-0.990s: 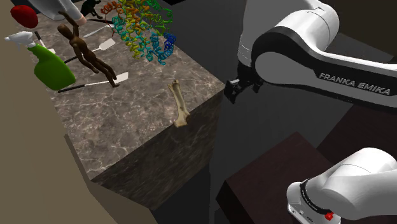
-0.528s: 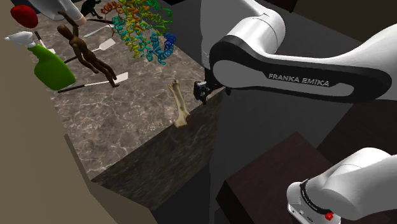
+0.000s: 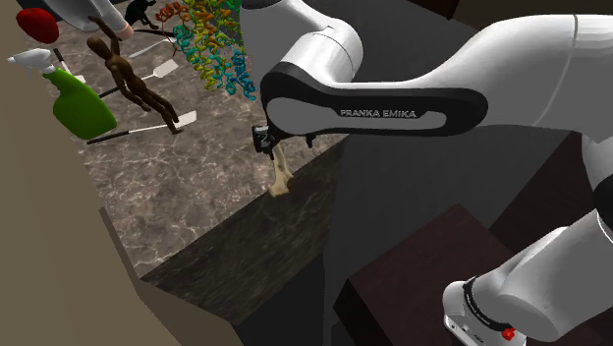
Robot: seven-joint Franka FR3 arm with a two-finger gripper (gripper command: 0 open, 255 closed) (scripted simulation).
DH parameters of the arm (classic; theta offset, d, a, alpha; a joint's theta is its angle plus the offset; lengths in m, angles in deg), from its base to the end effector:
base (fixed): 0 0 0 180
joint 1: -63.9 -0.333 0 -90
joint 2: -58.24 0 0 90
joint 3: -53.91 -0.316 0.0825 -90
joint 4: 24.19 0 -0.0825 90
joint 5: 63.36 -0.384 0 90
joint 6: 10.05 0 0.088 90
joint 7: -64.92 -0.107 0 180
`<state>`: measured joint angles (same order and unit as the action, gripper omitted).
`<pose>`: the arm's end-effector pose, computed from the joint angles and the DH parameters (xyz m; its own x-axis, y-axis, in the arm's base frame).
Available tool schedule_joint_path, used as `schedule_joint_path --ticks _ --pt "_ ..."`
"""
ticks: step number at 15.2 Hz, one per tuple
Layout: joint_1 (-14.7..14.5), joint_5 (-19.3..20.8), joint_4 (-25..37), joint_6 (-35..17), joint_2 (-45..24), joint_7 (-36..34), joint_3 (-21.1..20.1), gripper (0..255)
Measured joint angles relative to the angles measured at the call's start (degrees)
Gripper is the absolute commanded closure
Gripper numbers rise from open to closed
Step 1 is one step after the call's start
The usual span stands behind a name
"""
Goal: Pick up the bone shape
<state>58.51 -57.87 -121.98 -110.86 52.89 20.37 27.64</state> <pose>0.5081 0.2927 0.5280 0.9787 -0.2047 0.0144 -0.2052 -0.9769 0.0591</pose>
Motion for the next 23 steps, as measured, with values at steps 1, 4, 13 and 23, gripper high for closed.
schedule_joint_path --ticks 1,4,13,23 --pt "-0.76 1.07 2.45 0.48 -2.29 -1.67 -0.36 0" --pt "-1.9 2.78 5.24 0.17 -5.84 -3.97 -0.61 0" --pt "-1.86 3.29 1.1 -4.63 -6.58 -4.66 -0.45 255" --pt "-1.82 3.17 1.93 -3.67 -6.41 -4.46 -0.46 255"
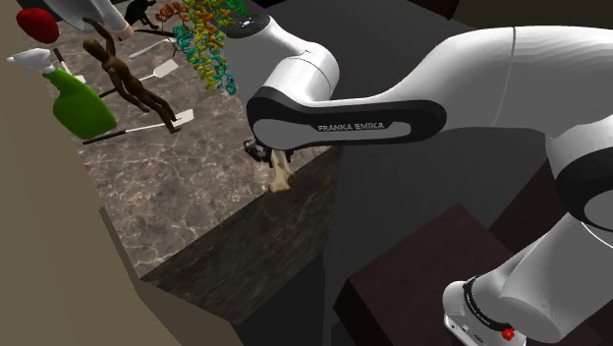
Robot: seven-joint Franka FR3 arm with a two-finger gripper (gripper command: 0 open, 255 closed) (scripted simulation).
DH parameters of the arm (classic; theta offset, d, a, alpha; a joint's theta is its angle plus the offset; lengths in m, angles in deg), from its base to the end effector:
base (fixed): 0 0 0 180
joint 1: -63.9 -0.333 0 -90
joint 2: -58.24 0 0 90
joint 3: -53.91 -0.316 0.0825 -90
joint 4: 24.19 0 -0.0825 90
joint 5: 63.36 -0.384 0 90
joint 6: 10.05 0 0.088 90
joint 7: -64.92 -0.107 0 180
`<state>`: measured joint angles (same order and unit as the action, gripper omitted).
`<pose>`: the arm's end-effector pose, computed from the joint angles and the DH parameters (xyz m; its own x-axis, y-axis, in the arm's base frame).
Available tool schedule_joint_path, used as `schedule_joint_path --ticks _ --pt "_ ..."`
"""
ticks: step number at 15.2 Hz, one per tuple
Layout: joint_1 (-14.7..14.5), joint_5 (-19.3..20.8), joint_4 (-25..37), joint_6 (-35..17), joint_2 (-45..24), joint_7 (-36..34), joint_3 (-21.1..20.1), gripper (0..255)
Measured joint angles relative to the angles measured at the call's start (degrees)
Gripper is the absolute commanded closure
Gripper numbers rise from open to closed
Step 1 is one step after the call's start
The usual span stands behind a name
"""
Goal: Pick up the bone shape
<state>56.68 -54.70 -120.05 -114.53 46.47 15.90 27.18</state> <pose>0.5279 0.3170 0.4885 0.9737 -0.2272 0.0187 -0.2279 -0.9719 0.0595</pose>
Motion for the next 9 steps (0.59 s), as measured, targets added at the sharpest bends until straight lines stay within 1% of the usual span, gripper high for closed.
schedule_joint_path --ticks 9 --pt "-0.38 -0.21 6.45 6.5 0.1 0.38 -0.23 255"
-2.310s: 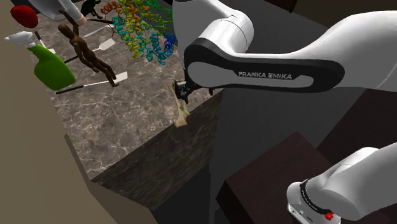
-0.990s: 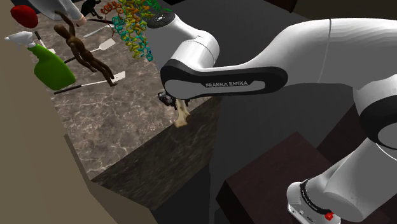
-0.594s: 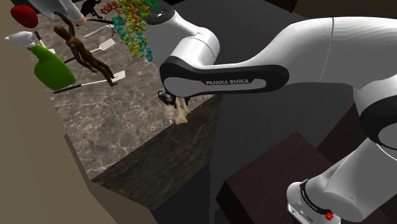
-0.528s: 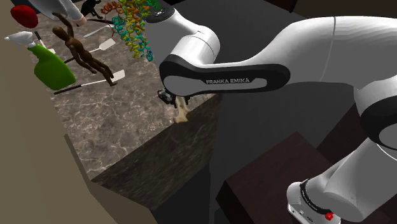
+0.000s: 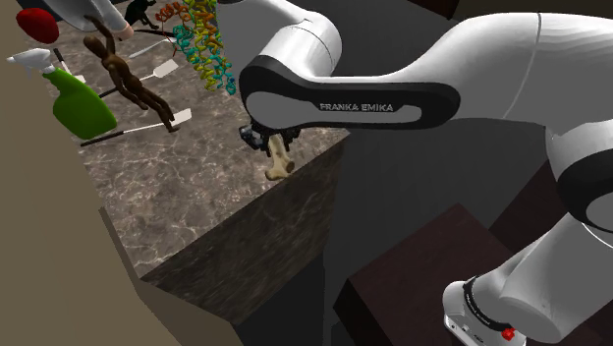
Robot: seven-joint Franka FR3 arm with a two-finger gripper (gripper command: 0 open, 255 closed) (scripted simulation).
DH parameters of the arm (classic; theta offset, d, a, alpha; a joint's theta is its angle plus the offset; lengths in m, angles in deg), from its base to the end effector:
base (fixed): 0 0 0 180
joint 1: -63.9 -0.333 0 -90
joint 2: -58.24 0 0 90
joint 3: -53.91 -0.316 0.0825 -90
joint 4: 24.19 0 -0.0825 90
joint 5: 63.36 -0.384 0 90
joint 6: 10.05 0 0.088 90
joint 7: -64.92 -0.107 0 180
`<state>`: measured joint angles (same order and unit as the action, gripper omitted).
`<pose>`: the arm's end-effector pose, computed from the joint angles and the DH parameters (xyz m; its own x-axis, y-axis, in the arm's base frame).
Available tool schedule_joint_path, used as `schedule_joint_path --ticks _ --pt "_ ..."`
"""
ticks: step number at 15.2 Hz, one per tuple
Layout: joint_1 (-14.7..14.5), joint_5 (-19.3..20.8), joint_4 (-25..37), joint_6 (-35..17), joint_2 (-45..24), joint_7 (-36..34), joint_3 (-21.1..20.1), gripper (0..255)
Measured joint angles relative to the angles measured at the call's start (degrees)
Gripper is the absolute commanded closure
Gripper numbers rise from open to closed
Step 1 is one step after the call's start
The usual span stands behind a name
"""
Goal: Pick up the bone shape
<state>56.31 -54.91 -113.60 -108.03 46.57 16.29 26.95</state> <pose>0.5279 0.3180 0.5336 0.9737 -0.2272 0.0190 -0.2280 -0.9719 0.0593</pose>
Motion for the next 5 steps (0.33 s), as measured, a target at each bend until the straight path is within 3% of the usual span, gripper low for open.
schedule_joint_path --ticks 5 --pt "-0.33 0.1 4.08 3.79 -0.33 0.12 -0.13 255"
